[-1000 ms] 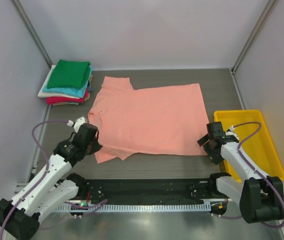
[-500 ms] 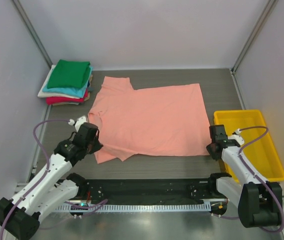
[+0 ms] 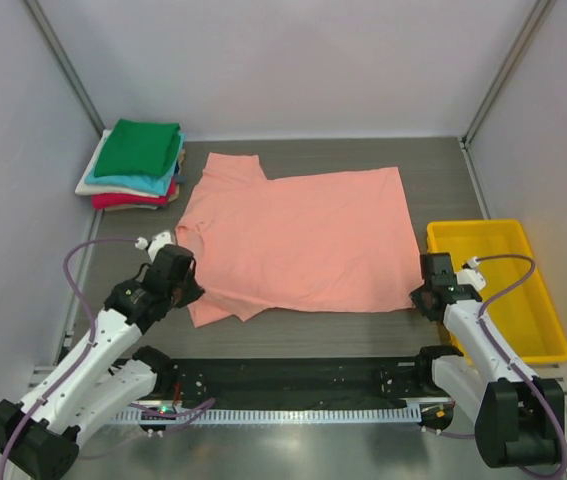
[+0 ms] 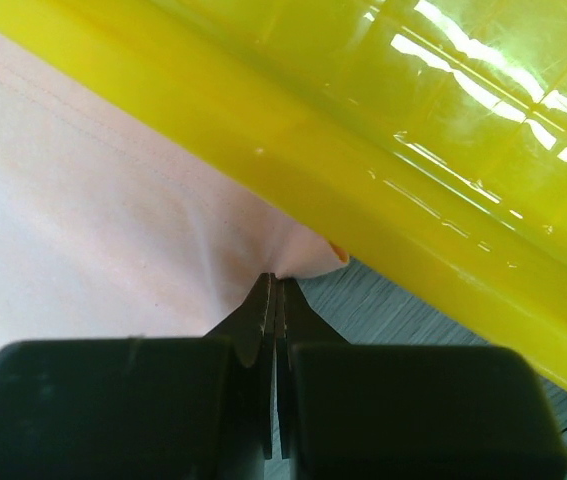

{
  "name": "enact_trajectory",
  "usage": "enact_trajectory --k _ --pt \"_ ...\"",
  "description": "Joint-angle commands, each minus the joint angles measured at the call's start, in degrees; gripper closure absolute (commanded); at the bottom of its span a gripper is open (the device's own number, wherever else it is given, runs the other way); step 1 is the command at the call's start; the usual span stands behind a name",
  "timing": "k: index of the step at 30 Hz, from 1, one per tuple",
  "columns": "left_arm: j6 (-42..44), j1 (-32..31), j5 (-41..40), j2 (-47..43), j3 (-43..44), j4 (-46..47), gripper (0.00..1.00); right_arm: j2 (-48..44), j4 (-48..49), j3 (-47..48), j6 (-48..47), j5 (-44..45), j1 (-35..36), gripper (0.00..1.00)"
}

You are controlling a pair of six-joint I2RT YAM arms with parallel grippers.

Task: Fold and stack the t-shirts
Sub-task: Fold the tshirt

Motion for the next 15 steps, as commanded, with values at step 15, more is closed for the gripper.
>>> enact_trajectory --k 15 --pt "13.7 3.7 0.3 16.3 19.3 0.4 1.0 6.9 4.3 19.8 -13.5 -7.1 -0.2 0.99"
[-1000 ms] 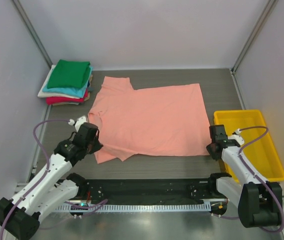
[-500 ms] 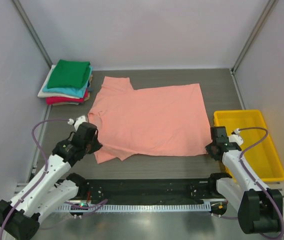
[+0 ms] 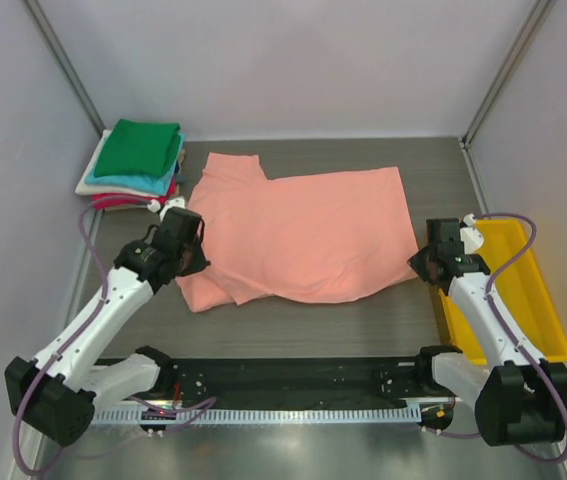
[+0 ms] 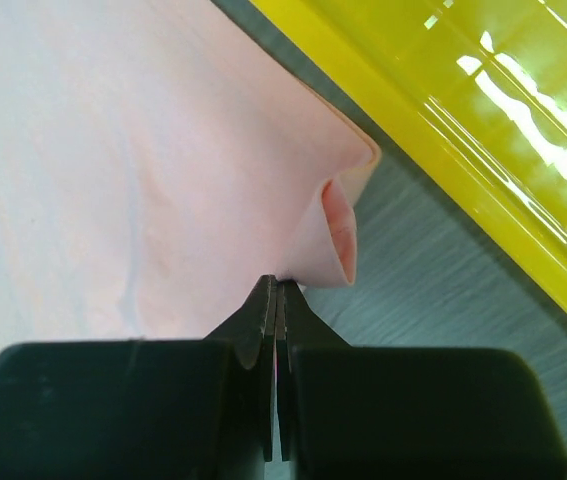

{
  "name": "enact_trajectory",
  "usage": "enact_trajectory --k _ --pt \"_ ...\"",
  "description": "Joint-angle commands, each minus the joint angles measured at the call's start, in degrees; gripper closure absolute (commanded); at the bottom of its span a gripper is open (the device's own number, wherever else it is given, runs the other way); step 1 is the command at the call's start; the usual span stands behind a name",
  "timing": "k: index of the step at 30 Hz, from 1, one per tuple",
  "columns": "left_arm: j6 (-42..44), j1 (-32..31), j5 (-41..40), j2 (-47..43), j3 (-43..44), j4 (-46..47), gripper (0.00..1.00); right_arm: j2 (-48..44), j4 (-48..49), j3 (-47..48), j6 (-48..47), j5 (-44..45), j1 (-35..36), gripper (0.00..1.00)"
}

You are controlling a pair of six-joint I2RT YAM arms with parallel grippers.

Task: Fold and stack the t-shirts
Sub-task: Fold the tshirt

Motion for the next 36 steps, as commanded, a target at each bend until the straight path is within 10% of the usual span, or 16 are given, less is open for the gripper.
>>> enact_trajectory --k 1,36 --pt "4.5 2.1 -0.6 4.3 5.8 2.7 1.0 5.1 4.5 5.8 -5.0 -0.4 -0.1 0.99" --pt "14.1 12.8 -2.7 45.9 35.5 -0.6 0.99 42.4 9.8 32.0 -9.7 3.0 -1.2 0.99"
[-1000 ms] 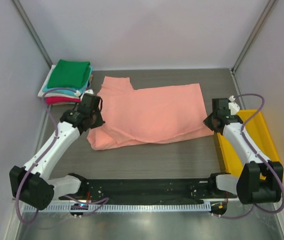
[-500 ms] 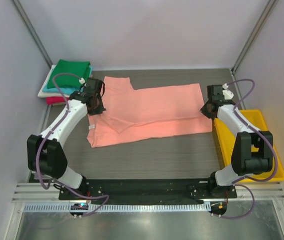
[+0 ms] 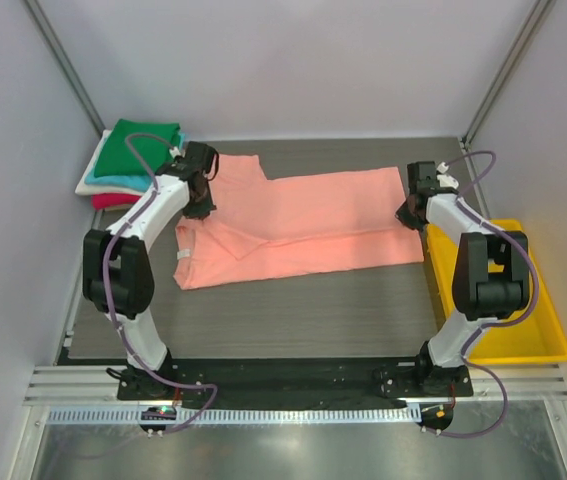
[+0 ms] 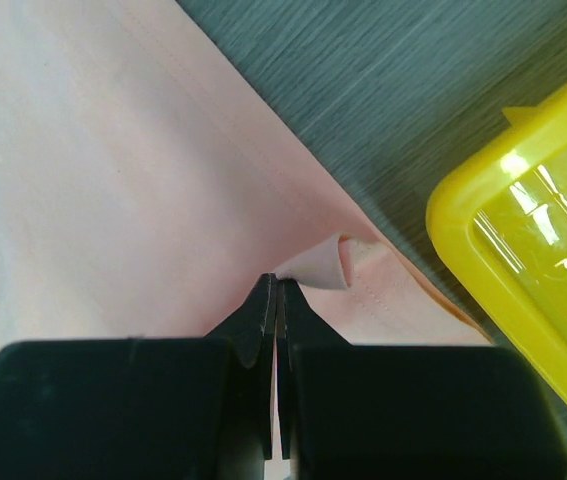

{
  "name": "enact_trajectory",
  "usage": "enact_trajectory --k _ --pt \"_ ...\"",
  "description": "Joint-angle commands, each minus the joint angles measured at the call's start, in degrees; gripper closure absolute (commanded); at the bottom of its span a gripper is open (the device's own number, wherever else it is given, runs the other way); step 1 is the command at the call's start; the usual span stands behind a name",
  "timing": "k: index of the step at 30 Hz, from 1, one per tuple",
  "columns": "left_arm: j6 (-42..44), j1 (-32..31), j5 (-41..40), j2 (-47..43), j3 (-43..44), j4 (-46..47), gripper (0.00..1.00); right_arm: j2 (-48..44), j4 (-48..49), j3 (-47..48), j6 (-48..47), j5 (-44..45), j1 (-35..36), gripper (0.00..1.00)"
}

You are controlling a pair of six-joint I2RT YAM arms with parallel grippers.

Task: Fold and stack the t-shirts
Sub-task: Fold the tshirt

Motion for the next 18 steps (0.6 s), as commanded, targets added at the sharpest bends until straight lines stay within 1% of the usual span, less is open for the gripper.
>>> enact_trajectory --k 1,3,5,6,7,8,9,10,11,12,13,14,15,16,17,18 --pt "1.1 1.0 -1.5 2.6 4.6 -1.7 0.99 2.3 1.9 4.3 -1.0 0.9 -0.6 0.94" --pt "0.7 2.1 -1.2 5.5 6.9 -3.4 0.95 4.5 1.8 7.7 -1.8 -0.5 -0.7 0.86" --pt "0.5 3.6 0.8 7.6 12.7 -6.5 0.86 8.3 1.0 11.4 -2.6 -3.9 -2.5 0.63" --pt "0.6 4.1 1.4 9.9 18.0 -8.0 0.8 9.5 0.3 15.5 -3.2 -4.5 -3.2 0.53" --pt "0.8 4.3 1.7 10.8 21.1 -9.6 0.73 11.7 -0.8 17.8 -3.6 -5.1 -3.4 0.4" --pt "1.0 4.3 2.1 11.4 23.8 -11.3 0.59 12.4 -3.4 20.0 -3.9 -5.4 -3.7 0.33" --pt "1.0 4.3 2.7 11.4 26.8 -13.2 0.52 12.9 -4.7 23.6 -4.2 -5.5 -4.0 0.28" --pt "0.8 4.3 3.2 9.5 26.8 -13.3 0.4 12.3 -5.6 24.7 -5.0 -5.5 -4.0 0.25" --pt "0.4 4.2 3.7 7.8 25.8 -11.8 0.35 11.2 -6.3 24.5 -5.3 -5.8 -4.0 0.23" --pt "-0.3 4.2 5.1 5.9 21.4 -10.4 0.31 9.9 -6.1 23.5 -5.4 -6.0 -4.0 0.21" --pt "-1.1 4.1 5.7 1.0 18.3 -9.0 0.27 6.8 -6.0 22.0 -5.2 -6.1 -4.0 0.19" --pt "-1.8 4.2 6.4 -1.6 14.6 -5.3 0.26 5.1 -5.4 18.2 -5.1 -7.0 -4.0 0.19" --pt "-2.8 4.2 8.2 -4.9 6.1 -3.1 0.26 3.4 -4.8 15.5 -5.0 -7.8 -4.0 0.19" --pt "-5.3 4.1 9.2 -7.9 1.7 -0.8 0.26 1.2 -3.8 12.7 -4.9 -8.8 -4.0 0.18" --pt "-6.6 4.1 9.9 -14.1 -3.0 3.8 0.26 -2.4 -1.4 9.7 -5.1 -11.7 -3.9 0.18" --pt "-8.1 4.1 11.5 -16.9 -11.6 6.0 0.26 -4.3 -0.1 3.9 -5.6 -13.6 -3.9 0.18"
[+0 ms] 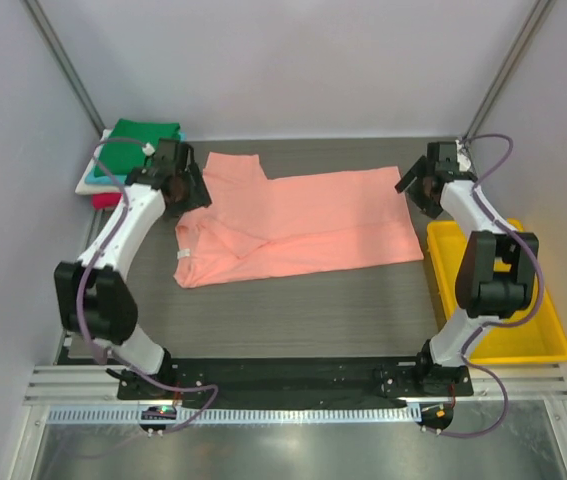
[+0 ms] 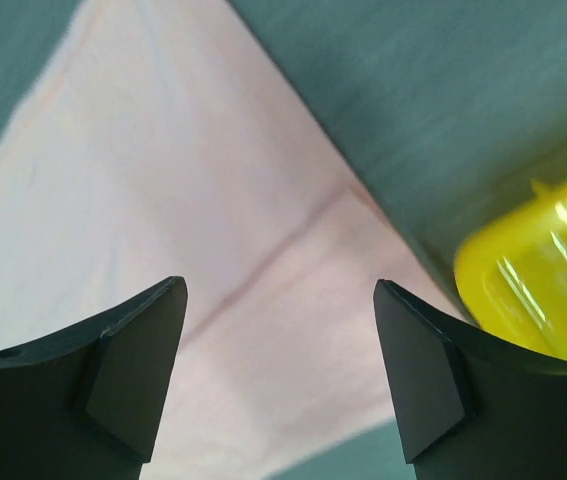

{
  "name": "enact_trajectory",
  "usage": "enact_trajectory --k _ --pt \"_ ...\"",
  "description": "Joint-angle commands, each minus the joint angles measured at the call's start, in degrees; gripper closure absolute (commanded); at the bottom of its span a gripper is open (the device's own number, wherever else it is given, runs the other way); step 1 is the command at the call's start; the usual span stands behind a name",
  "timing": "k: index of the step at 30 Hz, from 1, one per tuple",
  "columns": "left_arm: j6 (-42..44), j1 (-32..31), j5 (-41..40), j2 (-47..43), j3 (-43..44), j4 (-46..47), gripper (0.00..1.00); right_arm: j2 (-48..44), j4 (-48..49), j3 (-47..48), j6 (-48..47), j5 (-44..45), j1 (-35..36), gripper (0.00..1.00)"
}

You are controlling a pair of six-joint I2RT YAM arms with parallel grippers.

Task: Fold and stack the t-shirts
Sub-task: Fold the tshirt

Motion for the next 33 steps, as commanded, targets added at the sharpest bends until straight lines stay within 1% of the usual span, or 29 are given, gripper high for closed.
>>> enact_trajectory --k 1,2,3,5,6,9,14,16,21,23,24,26,29,30,32,33 --pt "-6.9 -0.2 5.6 -12.2 -16.5 9.3 0.26 -9.6 2.8 -11.1 -1.9 -6.9 0.4 0.18" --pt "-8.1 -0.6 5.8 -17.2 -20.2 12.2 0.27 -10.8 3.4 -15.4 -2.2 -7.1 0.4 0.18" --pt "-8.9 -0.9 6.2 -19.1 -26.3 13.3 0.27 -13.0 3.7 -17.3 -2.6 -10.6 0.4 0.18" --pt "-11.2 -1.7 5.8 -22.5 -31.1 14.8 0.26 -15.1 4.1 -22.3 -3.1 -11.5 0.4 0.18" --pt "-11.9 -1.9 5.5 -24.9 -35.1 15.2 0.26 -16.8 4.4 -23.9 -3.3 -12.3 0.5 0.18" --pt "-15.2 -1.9 4.0 -28.5 -41.8 18.3 0.25 -18.6 5.2 -28.3 -3.3 -12.1 0.5 0.18" --pt "-19.7 -1.9 1.5 -30.6 -48.5 22.1 0.25 -17.7 5.9 -30.1 -3.7 -10.5 0.4 0.19" --pt "-20.9 -1.9 -1.3 -30.8 -50.8 22.9 0.25 -16.6 6.5 -30.3 -3.4 -10.1 0.4 0.19" --pt "-21.3 -1.6 -6.6 -30.6 -54.9 28.5 0.25 -14.2 8.1 -29.3 -3.4 -8.1 0.2 0.19" --pt "-21.5 -0.7 -7.4 -30.2 -55.5 30.4 0.25 -13.1 8.3 -29.1 -3.4 -8.1 -0.1 0.19" --pt "-21.5 -0.5 -7.8 -29.9 -55.9 31.0 0.26 -12.8 8.5 -29.1 -3.3 -6.1 -0.2 0.2" --pt "-21.2 0.3 -9.5 -28.6 -56.3 32.6 0.27 -12.4 8.7 -29.3 -3.0 -5.5 -0.8 0.2" --pt "-21.6 1.3 -11.1 -27.4 -57.2 35.4 0.31 -12.0 9.4 -29.6 -2.9 -4.8 -1.6 0.22" --pt "-21.6 1.5 -11.2 -27.0 -58.0 36.8 0.34 -11.6 9.5 -29.7 -2.9 -4.3 -1.9 0.24" --pt "-22.1 1.5 -11.0 -26.9 -58.8 40.5 0.47 -11.3 10.1 -29.8 -2.8 -4.1 -2.3 0.29" --pt "-22.3 1.5 -10.9 -26.7 -59.0 41.1 0.54 -11.0 10.2 -29.8 -2.6 -4.1 -2.6 0.35"
